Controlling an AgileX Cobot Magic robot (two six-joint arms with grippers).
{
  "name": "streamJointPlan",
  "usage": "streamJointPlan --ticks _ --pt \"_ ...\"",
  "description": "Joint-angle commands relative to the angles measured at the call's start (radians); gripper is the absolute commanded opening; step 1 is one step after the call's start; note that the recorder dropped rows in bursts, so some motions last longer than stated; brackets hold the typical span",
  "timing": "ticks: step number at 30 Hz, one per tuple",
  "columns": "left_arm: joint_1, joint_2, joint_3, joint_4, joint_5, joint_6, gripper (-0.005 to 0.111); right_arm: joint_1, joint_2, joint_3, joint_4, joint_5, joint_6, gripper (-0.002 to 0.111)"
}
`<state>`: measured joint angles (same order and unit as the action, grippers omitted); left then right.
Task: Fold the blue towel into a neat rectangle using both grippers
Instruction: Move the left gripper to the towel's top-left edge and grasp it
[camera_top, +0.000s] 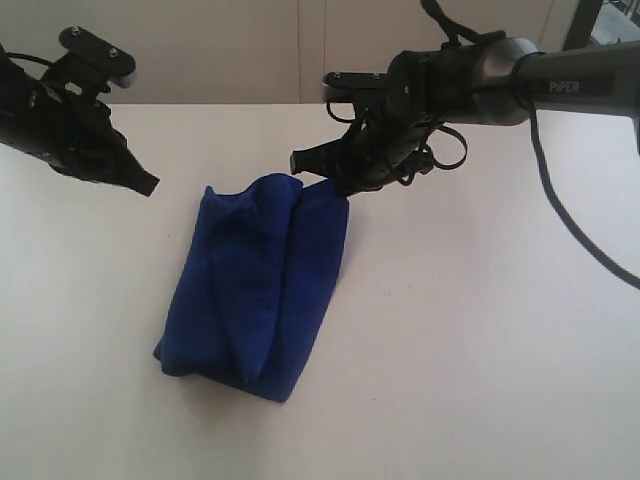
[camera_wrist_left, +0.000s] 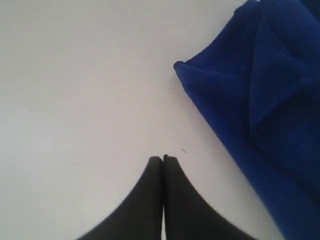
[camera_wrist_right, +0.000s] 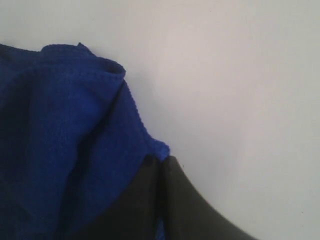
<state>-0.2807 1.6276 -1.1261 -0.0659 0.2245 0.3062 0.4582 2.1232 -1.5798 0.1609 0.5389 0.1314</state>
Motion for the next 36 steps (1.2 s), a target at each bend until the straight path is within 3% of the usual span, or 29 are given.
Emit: streamJointPlan --ticks 1,5,10,17,24,36 --pt "-0.001 0.008 -0.004 -0.090 0.011 -0.116 0.007 -0.001 -0.004 0.008 0.009 0.019 0.022 0.000" --pt "-0.001 0.020 -0.004 -0.115 0.011 -0.116 0.027 -0.019 -0.004 0.008 0.103 0.088 0.125 0.000" --pt "-0.001 0.063 -0.004 -0.115 0.002 -0.047 0.046 -0.069 -0.004 0.008 0.305 0.137 -0.008 0.000" --pt "-0.017 0.110 -0.004 -0.118 -0.068 0.053 0.048 -0.111 -0.004 0.008 0.457 0.140 -0.112 0.000" --pt "-0.113 0.127 -0.004 -0.118 -0.171 0.282 0.048 -0.113 -0.003 0.008 0.549 0.146 -0.131 0.000" --pt "-0.208 0.208 -0.004 -0.091 -0.305 0.300 0.048 -0.122 -0.003 0.008 0.576 0.148 -0.140 0.000"
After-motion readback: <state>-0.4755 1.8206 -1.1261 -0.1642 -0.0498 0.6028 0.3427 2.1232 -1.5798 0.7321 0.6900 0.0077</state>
